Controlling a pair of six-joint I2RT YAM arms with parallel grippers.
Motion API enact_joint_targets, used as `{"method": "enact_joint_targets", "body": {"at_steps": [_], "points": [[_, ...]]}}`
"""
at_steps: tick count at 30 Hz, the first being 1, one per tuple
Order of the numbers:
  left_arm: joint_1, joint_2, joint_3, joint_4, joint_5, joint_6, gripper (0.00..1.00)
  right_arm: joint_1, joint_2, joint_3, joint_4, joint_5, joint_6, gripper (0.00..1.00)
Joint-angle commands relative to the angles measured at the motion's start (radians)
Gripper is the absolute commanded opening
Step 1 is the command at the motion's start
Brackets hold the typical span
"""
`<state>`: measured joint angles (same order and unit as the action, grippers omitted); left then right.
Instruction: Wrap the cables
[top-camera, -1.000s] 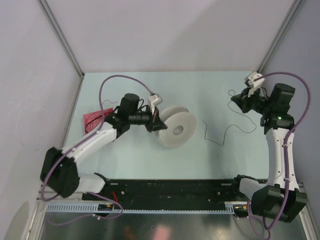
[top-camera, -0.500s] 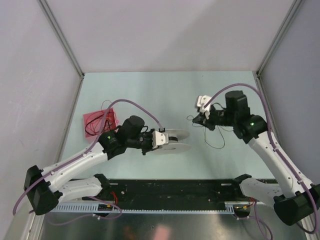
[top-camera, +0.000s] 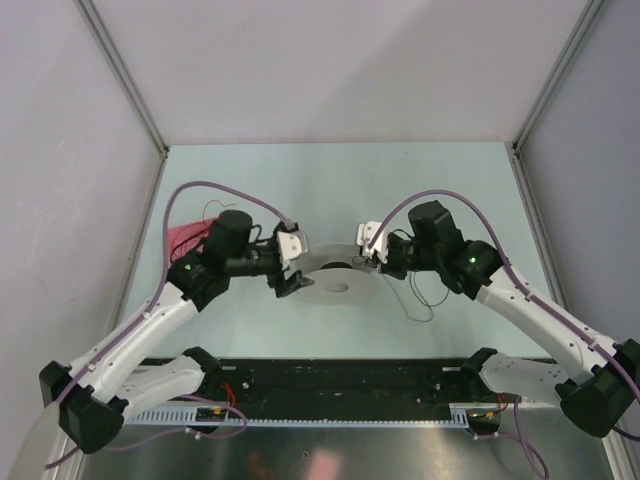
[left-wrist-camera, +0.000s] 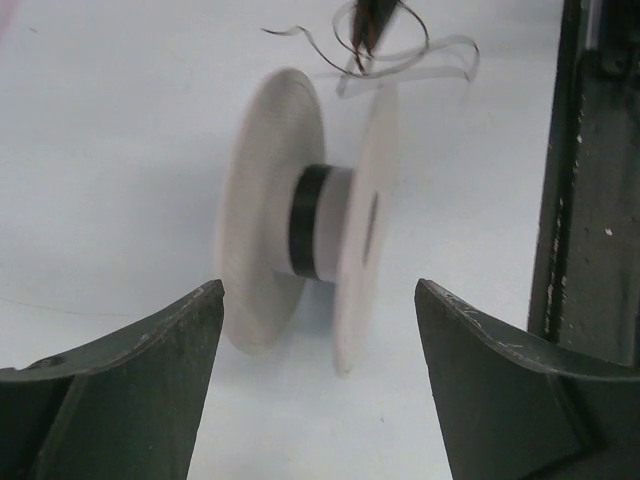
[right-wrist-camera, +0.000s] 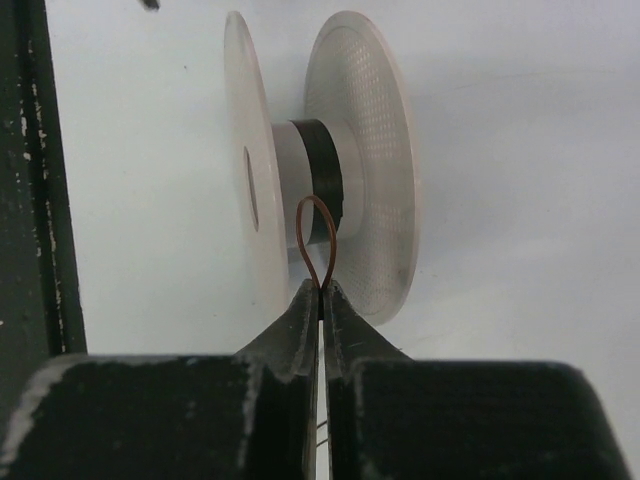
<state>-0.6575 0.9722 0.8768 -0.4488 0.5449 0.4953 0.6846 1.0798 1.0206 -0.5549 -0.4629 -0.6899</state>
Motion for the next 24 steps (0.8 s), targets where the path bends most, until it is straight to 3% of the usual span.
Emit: {"method": "enact_joint_targets", "body": {"at_steps": [1,4,7,14,24], "points": [[0.13,0.002,0.075,0.075,0.171,-0.008,0.82,0.03,0.034,-0.002,0.105,0.069,-0.018,0.0],[0.221,0.065,0.101,0.11,0.236,0.018,0.81,0.033,0.06,-0.002,0.144,0.091,-0.011,0.0],[0.238,0.119,0.107,0.123,0.278,0.104,0.82,0.05,0.091,-0.002,0.173,0.123,-0.006,0.0],[0.218,0.229,0.077,0.183,0.37,0.134,0.74,0.107,0.17,-0.002,0.245,0.237,0.035,0.0],[0.131,0.265,0.025,0.271,0.397,0.033,0.56,0.176,0.232,-0.025,0.353,0.369,0.199,0.0]]}}
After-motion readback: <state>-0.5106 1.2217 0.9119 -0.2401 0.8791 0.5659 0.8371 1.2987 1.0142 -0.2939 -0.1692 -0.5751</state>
